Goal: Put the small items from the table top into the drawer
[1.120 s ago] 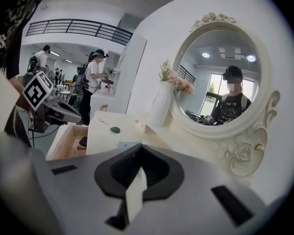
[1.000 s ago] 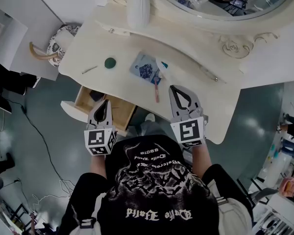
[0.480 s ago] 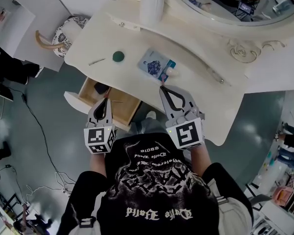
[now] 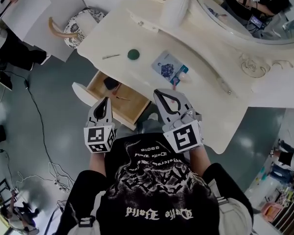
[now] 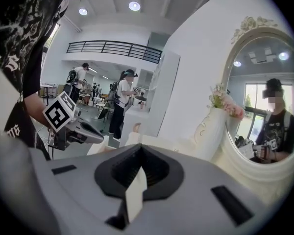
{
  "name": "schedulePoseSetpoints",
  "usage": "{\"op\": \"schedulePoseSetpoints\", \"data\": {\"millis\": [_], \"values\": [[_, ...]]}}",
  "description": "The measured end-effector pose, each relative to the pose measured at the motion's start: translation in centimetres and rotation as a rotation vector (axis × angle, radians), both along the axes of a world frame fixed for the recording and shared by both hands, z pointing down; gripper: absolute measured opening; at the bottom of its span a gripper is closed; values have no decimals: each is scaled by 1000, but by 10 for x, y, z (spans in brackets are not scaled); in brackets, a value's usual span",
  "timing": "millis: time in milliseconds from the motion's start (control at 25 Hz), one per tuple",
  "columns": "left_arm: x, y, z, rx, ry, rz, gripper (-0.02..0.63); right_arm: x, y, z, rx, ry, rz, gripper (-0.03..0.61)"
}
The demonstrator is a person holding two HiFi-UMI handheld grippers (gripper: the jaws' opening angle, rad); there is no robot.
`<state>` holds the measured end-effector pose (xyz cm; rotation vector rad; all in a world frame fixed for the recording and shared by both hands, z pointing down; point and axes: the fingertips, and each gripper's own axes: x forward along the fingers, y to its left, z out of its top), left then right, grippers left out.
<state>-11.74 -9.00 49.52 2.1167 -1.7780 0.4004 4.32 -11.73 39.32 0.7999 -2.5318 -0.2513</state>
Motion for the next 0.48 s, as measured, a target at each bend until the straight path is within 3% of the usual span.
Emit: {"op": "schedulePoseSetpoints", "data": {"millis": [480], "values": [[-36,14,3,-2,2,-83,17,-50,10,2,-9,6,-144,8]]}}
